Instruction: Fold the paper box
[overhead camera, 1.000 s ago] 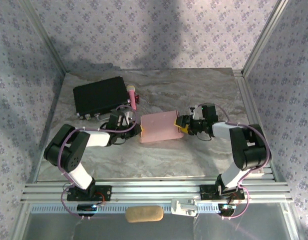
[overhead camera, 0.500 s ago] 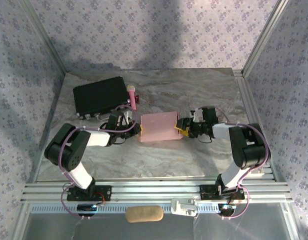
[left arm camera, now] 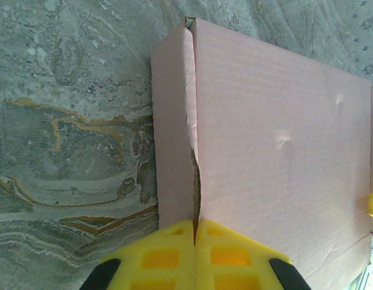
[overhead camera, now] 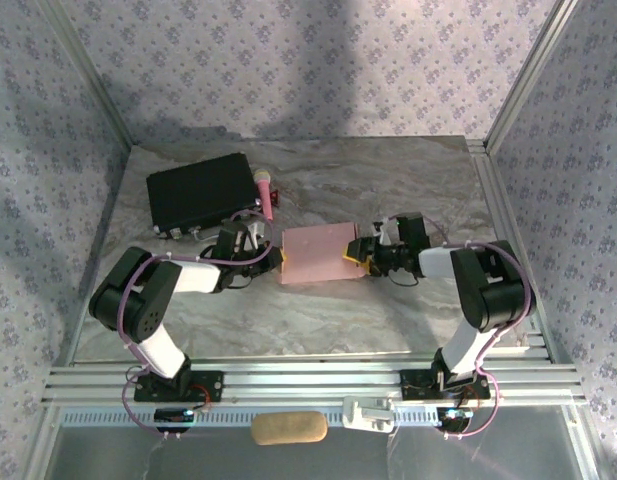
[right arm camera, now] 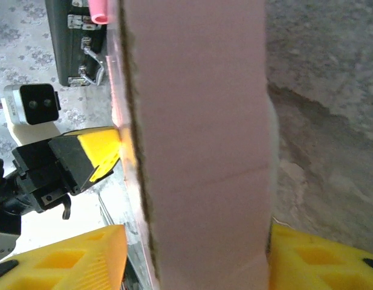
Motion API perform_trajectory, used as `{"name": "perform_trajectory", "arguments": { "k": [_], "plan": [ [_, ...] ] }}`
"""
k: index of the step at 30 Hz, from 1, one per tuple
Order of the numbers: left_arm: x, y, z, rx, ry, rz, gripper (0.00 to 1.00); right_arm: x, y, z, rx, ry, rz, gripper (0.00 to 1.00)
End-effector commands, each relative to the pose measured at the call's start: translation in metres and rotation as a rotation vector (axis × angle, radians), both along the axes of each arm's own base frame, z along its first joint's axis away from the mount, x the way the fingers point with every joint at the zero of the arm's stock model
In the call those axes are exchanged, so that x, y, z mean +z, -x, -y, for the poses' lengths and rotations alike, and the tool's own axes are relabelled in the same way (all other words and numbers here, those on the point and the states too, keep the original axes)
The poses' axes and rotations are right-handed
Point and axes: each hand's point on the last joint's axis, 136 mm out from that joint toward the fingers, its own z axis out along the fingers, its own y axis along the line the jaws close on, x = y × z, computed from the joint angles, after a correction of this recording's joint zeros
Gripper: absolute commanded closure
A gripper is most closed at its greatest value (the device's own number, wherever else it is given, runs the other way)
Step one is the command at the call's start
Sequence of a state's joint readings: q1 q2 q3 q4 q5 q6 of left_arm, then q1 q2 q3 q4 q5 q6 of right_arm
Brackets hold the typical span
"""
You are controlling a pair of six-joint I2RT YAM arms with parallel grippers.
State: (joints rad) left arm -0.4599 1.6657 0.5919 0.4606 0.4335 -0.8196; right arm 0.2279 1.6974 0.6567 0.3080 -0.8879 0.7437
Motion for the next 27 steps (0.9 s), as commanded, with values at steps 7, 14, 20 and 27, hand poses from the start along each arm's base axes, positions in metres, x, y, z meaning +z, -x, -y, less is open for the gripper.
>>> {"name": "perform_trajectory", "arguments": {
  "k": [7,14,20,27],
  "plan": [
    [-0.011,0.027,-0.032,0.071,-0.103,-0.075,0.72,0.007,-0.008,-0.001,-0.120,-0.111,-0.112,0.60],
    [0.071,0.030,-0.034,-0.057,-0.314,0.278,0.39,0.009,-0.006,0.010,-0.230,-0.129,-0.311,0.65],
    [0.107,0.062,0.007,-0.430,-0.746,0.681,0.31,0.023,-0.001,0.025,-0.240,-0.134,-0.430,0.67],
    [0.085,0.057,0.031,-0.706,-1.109,0.883,0.28,0.033,0.009,0.039,-0.202,-0.090,-0.574,0.69]
  ]
}}
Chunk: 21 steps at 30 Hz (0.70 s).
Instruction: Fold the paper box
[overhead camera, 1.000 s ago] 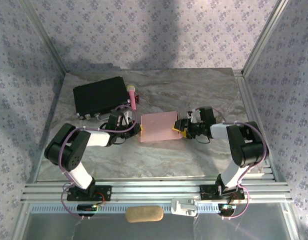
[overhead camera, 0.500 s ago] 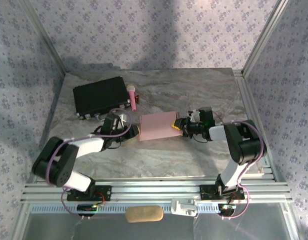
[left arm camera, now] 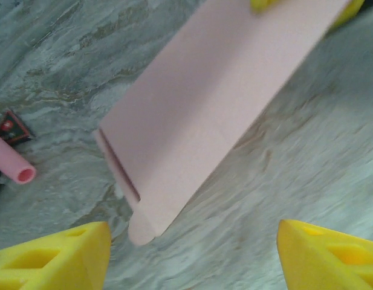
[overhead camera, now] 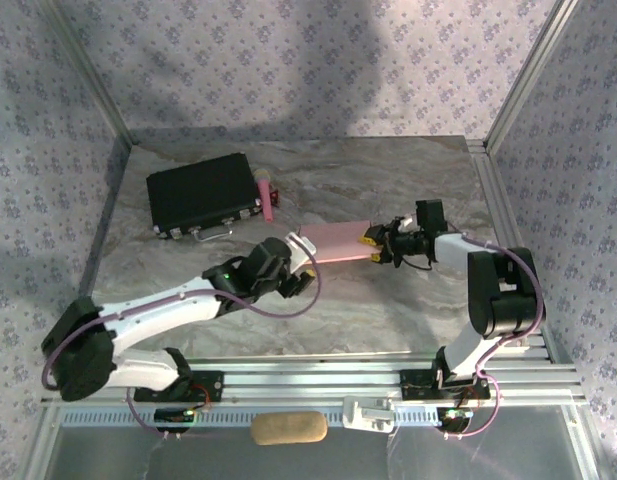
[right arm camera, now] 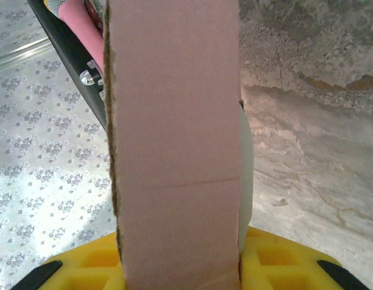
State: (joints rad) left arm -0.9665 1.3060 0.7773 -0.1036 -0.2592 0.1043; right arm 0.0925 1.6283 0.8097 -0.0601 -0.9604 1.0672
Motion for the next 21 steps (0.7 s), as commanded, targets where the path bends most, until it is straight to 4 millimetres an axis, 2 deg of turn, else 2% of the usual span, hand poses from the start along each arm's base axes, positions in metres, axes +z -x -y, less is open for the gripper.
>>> {"name": "perform_trajectory", "arguments": {
  "k": [1,6,14,17,21],
  "plan": [
    [-0.016,-0.015,-0.009,-0.090,-0.320,0.149,0.28,-0.004,0.025,0.003,0.049,-0.007,-0.156,0.70],
    [-0.030,-0.030,0.007,-0.137,-0.476,0.253,0.25,-0.005,0.028,0.010,0.033,-0.016,-0.190,0.70],
    [-0.040,-0.050,0.026,-0.122,-0.523,0.314,0.29,-0.008,0.030,0.016,0.021,-0.041,-0.230,0.71],
    [-0.042,-0.051,0.030,-0.124,-0.519,0.311,0.37,-0.011,0.032,0.018,0.015,-0.050,-0.248,0.71],
    [-0.039,-0.043,0.036,-0.164,-0.488,0.263,0.56,-0.013,0.032,0.019,0.011,-0.057,-0.256,0.69]
  ]
}}
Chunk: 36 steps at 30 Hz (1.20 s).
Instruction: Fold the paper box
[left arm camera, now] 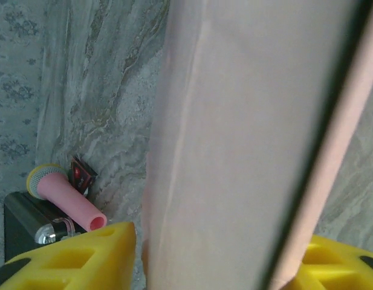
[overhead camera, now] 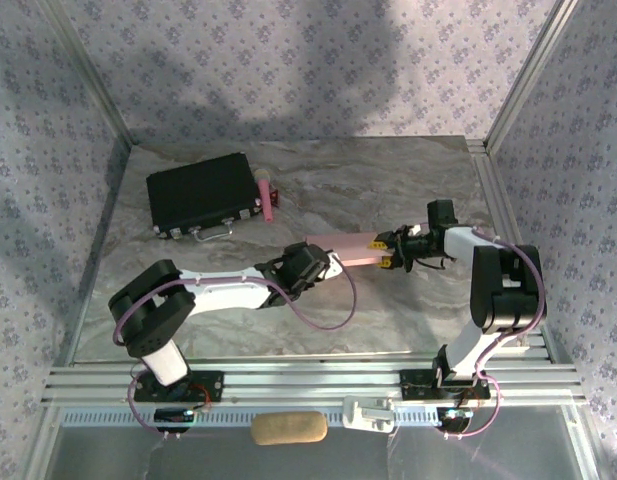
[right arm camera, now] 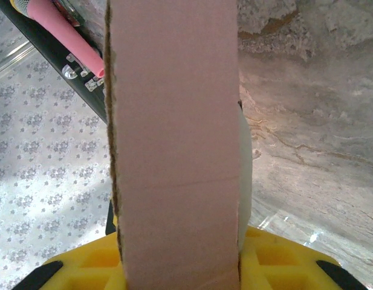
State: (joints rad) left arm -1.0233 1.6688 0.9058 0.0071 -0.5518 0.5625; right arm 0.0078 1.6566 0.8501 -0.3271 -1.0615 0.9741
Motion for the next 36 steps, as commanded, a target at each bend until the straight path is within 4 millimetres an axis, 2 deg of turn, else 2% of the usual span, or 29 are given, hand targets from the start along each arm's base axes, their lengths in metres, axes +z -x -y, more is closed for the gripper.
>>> {"name": "perform_trajectory", "arguments": {
  "k": [1,4,8,11,14,18,21,24,26,29,32,36],
  "plan": [
    [0.014,0.002,0.016,-0.029,0.044,-0.024,0.60,-0.007,0.010,0.000,0.006,-0.002,-0.077,0.68],
    [0.012,0.012,0.017,-0.054,0.034,-0.096,0.69,-0.005,0.009,0.001,0.003,-0.003,-0.073,0.65],
    [0.008,0.022,0.014,-0.066,0.009,-0.169,0.73,0.000,0.006,0.001,0.001,-0.001,-0.059,0.54],
    [0.007,0.033,0.010,-0.071,0.010,-0.255,0.74,0.012,0.005,0.006,-0.004,0.027,-0.012,0.45],
    [0.010,0.045,0.004,-0.073,0.001,-0.353,0.74,0.035,0.004,0.018,-0.013,0.107,0.096,0.39],
    [0.016,0.063,-0.010,-0.064,-0.026,-0.498,0.74,0.080,0.005,0.035,-0.046,0.228,0.294,0.34],
    [0.018,0.080,-0.021,-0.059,-0.047,-0.597,0.75,0.099,0.014,0.053,-0.092,0.339,0.380,0.32],
    [0.018,0.090,-0.030,-0.045,-0.074,-0.666,0.77,0.110,0.018,0.061,-0.100,0.423,0.476,0.33],
    [0.019,0.093,-0.033,-0.039,-0.084,-0.696,0.79,0.110,0.021,0.061,-0.083,0.455,0.509,0.34],
    [0.019,0.099,-0.039,-0.025,-0.112,-0.755,0.79,0.107,0.024,0.058,-0.040,0.527,0.565,0.42],
    [0.017,0.098,-0.051,0.025,-0.153,-0.816,0.79,0.103,0.031,0.053,0.045,0.651,0.680,0.49],
    [0.014,0.090,-0.063,0.062,-0.206,-0.839,0.76,0.104,0.037,0.038,0.126,0.810,0.891,0.50]
  ]
}}
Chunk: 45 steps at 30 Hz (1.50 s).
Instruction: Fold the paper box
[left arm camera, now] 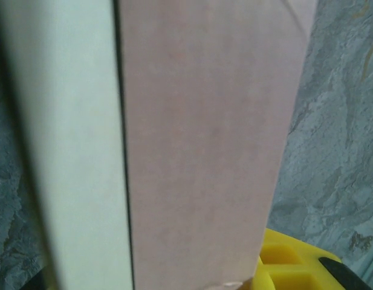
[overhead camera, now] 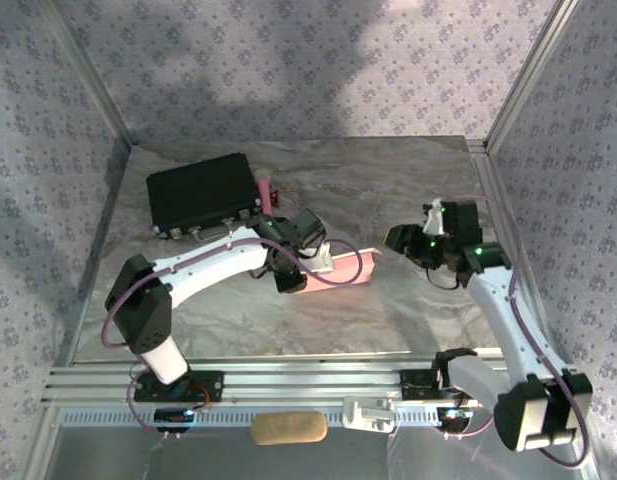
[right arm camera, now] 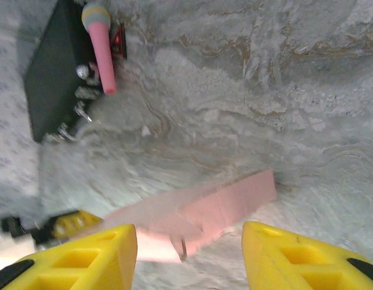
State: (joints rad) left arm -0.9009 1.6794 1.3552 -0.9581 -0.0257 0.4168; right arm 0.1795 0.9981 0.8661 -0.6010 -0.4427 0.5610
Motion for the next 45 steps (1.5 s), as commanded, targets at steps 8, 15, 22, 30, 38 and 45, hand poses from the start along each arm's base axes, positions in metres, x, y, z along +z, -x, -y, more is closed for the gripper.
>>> {"name": "perform_trajectory", "arguments": {
  "k": [8,15,22,30,38,45],
  "plan": [
    [-0.027,0.006,-0.032,-0.004,-0.180,-0.121,0.73,-0.004,-0.003,-0.018,0.158,0.298,0.304,0.50],
    [-0.025,-0.005,-0.021,-0.013,-0.186,-0.107,0.69,-0.012,-0.012,-0.031,0.248,0.340,0.250,0.51],
    [-0.025,-0.007,-0.012,-0.036,-0.194,-0.100,0.68,-0.028,-0.013,-0.032,0.254,0.384,0.220,0.47],
    [-0.023,-0.010,-0.006,-0.040,-0.188,-0.074,0.66,-0.048,-0.016,-0.026,0.241,0.430,0.157,0.59],
    [-0.016,-0.014,-0.001,-0.036,-0.166,-0.036,0.61,-0.058,-0.013,-0.022,0.241,0.453,0.122,0.67],
    [-0.003,-0.020,0.007,-0.028,-0.093,-0.001,0.59,-0.049,-0.011,-0.022,0.238,0.445,0.133,0.69]
  ]
}}
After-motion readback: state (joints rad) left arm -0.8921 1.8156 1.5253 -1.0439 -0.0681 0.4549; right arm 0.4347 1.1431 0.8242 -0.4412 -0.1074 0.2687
